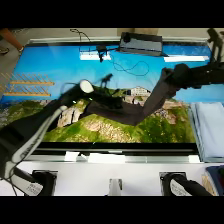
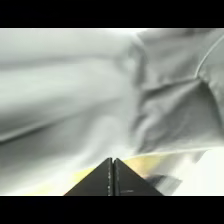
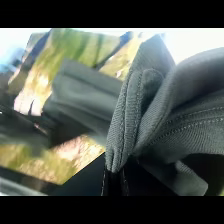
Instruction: Fold the shirts.
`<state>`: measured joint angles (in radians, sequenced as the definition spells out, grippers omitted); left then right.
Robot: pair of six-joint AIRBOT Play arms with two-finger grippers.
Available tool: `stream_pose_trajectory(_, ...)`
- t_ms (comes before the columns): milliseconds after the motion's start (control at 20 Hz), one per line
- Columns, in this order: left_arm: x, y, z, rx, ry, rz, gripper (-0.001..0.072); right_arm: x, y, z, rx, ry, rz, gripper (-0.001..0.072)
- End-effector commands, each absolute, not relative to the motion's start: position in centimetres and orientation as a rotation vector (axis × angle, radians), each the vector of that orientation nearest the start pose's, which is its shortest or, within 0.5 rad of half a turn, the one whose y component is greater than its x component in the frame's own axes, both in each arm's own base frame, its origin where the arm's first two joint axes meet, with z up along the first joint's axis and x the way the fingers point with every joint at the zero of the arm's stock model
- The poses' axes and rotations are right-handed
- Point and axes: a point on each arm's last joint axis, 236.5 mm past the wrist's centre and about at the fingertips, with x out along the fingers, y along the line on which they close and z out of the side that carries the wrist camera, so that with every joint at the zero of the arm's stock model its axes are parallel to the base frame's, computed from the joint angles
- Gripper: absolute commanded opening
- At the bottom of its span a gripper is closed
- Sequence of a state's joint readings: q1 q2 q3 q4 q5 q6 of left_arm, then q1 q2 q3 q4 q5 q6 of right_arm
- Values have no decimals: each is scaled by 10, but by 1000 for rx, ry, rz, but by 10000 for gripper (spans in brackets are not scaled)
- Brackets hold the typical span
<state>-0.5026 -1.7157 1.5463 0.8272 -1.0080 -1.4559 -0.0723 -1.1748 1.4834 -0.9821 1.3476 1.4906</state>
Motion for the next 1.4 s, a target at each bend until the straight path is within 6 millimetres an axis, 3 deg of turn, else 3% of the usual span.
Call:
stream_pose_trajectory(0,432,-250,97,-162,1049,-609,35,403,158,180,346,964,524,25)
stream_pose_trajectory(100,440,-201,165,-205,883,-537,36,412,206,165,347,964,580,25)
stream_pose_trajectory(250,427,-143,241,-236,701,-448,37,418,285,128,325,974,667,26)
stream_pose_trajectory(400,403,-112,293,-238,569,-400,37,417,349,79,366,1022,681,26)
stream_pose_trajectory(500,390,-105,313,-234,518,-389,37,422,376,50,411,1032,655,36)
stream_pose_trajectory(550,385,-105,319,-231,503,-389,37,427,386,39,455,1028,631,219)
stream_pose_trajectory(600,382,-105,322,-230,494,-390,37,430,391,33,500,1035,614,546)
stream_pose_trajectory(650,381,-104,323,-229,491,-391,37,431,392,30,516,1043,608,687)
stream_pose_trajectory(750,382,-105,321,-229,497,-391,37,430,377,29,520,1088,589,683)
stream_pose_trajectory(850,384,-105,319,-222,501,-392,38,421,343,30,474,1177,565,671)
stream_pose_trajectory(950,385,-105,317,-216,505,-393,38,409,287,29,370,1279,504,670)
stream_pose_trajectory(1100,388,-105,314,-218,512,-392,38,383,177,16,154,1455,327,670)
stream_pose_trajectory(1200,387,-105,314,-218,512,-392,38,371,127,0,188,1525,223,670)
stream_pose_trajectory(1250,387,-105,314,-218,512,-393,38,366,118,-12,251,1547,200,671)
stream_pose_trajectory(1350,387,-105,314,-220,513,-393,38,361,118,-41,408,1570,185,674)
